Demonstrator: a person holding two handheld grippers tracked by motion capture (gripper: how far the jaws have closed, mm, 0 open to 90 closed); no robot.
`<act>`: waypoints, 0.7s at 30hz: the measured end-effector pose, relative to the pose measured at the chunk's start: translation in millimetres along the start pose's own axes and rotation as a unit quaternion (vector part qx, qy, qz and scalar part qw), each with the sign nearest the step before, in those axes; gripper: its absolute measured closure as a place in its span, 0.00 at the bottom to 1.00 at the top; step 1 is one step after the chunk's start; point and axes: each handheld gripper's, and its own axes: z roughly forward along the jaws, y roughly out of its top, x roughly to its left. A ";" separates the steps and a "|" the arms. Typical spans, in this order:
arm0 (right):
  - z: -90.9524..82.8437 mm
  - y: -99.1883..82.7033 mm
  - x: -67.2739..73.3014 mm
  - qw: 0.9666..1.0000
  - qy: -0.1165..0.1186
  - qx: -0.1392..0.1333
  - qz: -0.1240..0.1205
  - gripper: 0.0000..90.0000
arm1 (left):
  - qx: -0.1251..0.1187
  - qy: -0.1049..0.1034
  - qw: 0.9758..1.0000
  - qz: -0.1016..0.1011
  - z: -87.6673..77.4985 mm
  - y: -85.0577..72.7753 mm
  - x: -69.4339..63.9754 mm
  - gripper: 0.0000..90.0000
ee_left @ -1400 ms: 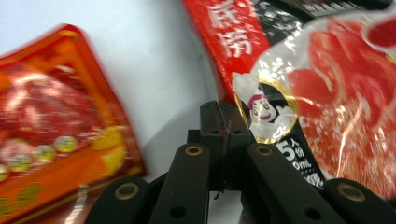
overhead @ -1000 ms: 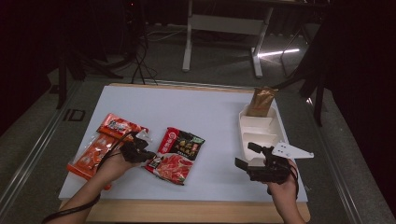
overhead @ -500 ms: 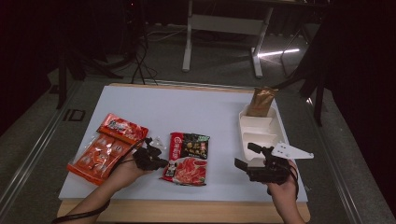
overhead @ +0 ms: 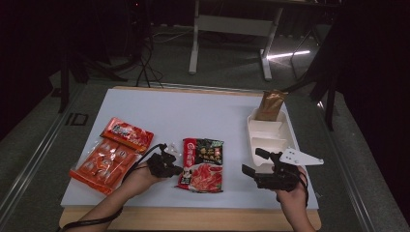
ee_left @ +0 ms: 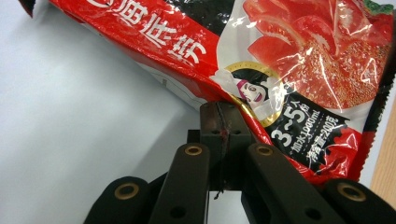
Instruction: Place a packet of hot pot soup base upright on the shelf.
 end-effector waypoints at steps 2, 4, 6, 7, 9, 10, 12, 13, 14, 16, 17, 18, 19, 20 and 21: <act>-0.2 -0.4 -0.2 1.000 -0.002 -0.001 0.000 0.19 | -0.001 -0.001 1.000 0.003 1.7 1.8 -1.2 1.00; -0.8 -0.4 -0.7 1.000 -0.006 -0.001 -0.002 0.19 | -0.002 -0.002 1.000 0.001 3.3 3.3 -2.4 1.00; -1.7 -0.4 -1.1 1.000 -0.005 -0.004 0.001 0.19 | -0.004 -0.003 1.000 0.001 4.8 4.7 -3.8 1.00; -2.1 -0.4 -1.1 1.000 -0.006 -0.003 0.000 0.19 | -0.003 -0.004 1.000 0.001 5.3 5.5 -4.0 1.00; -2.0 -0.5 -1.3 1.000 -0.003 0.000 0.005 0.19 | -0.003 0.000 1.000 0.006 6.1 6.9 -5.2 1.00; -1.8 -0.4 -1.2 1.000 -0.005 0.002 0.005 0.19 | -0.003 -0.001 1.000 0.005 6.1 7.1 -5.0 1.00; -1.9 -0.5 -1.0 1.000 -0.006 0.003 0.006 0.19 | -0.001 -0.001 1.000 0.003 5.2 6.2 -2.6 1.00; -2.2 -0.5 -0.6 1.000 -0.008 0.004 0.004 0.19 | 0.000 -0.006 1.000 -0.002 4.2 5.5 -1.1 1.00; -2.7 -0.4 -0.2 1.000 -0.010 0.005 0.001 0.19 | -0.003 -0.006 1.000 -0.007 3.0 4.9 0.0 1.00; -3.6 0.0 0.1 1.000 -0.014 0.003 -0.003 0.19 | -0.010 -0.004 1.000 -0.010 -1.3 4.8 2.4 1.00; -4.2 0.3 0.1 1.000 -0.015 0.003 -0.003 0.19 | -0.013 -0.003 1.000 -0.011 -4.3 5.5 3.4 1.00; -4.7 0.4 0.0 1.000 -0.016 0.002 -0.002 0.19 | -0.020 -0.001 1.000 -0.014 -7.2 6.5 3.9 1.00; -5.1 0.5 0.0 1.000 -0.018 0.000 -0.003 0.19 | -0.024 0.003 1.000 -0.016 -10.2 7.9 4.3 1.00; -5.4 0.7 0.1 1.000 -0.019 0.001 -0.004 0.19 | -0.030 0.004 0.999 -0.016 -13.1 9.5 5.2 1.00; -5.6 0.9 0.1 1.000 -0.020 0.001 -0.004 0.19 | -0.035 0.008 0.999 -0.018 -15.9 11.3 6.1 0.99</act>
